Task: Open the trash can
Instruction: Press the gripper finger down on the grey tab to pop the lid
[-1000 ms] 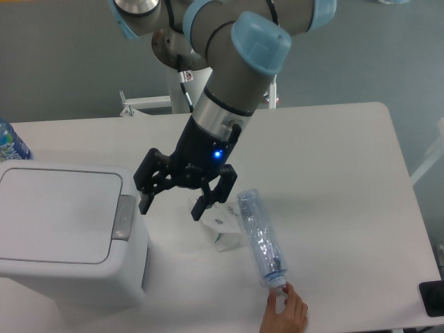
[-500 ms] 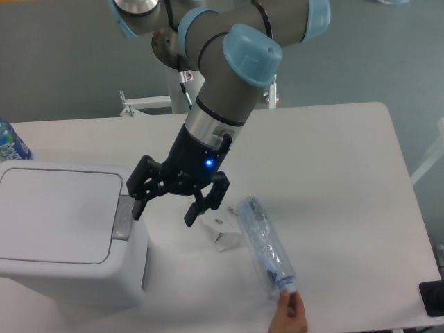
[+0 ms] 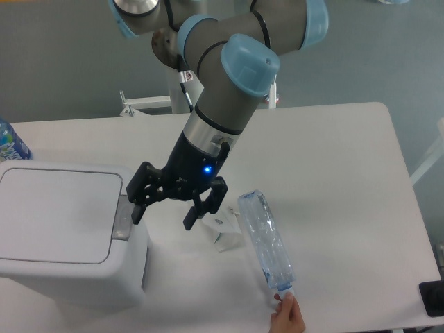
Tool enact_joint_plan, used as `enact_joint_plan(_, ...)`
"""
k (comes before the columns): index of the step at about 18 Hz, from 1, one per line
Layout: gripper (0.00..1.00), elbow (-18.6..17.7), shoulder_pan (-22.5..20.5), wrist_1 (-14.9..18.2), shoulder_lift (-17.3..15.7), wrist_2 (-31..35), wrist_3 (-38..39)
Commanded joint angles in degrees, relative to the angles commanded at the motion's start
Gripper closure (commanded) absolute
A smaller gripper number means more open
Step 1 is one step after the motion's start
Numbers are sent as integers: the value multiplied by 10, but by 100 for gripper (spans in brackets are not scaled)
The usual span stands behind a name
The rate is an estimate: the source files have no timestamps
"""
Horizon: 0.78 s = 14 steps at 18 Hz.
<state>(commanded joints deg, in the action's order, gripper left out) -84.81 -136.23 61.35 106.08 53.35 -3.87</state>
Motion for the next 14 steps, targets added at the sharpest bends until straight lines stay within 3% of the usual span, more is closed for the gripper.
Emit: enact_joint_plan(14, 0, -8, 4, -12, 0, 0, 0)
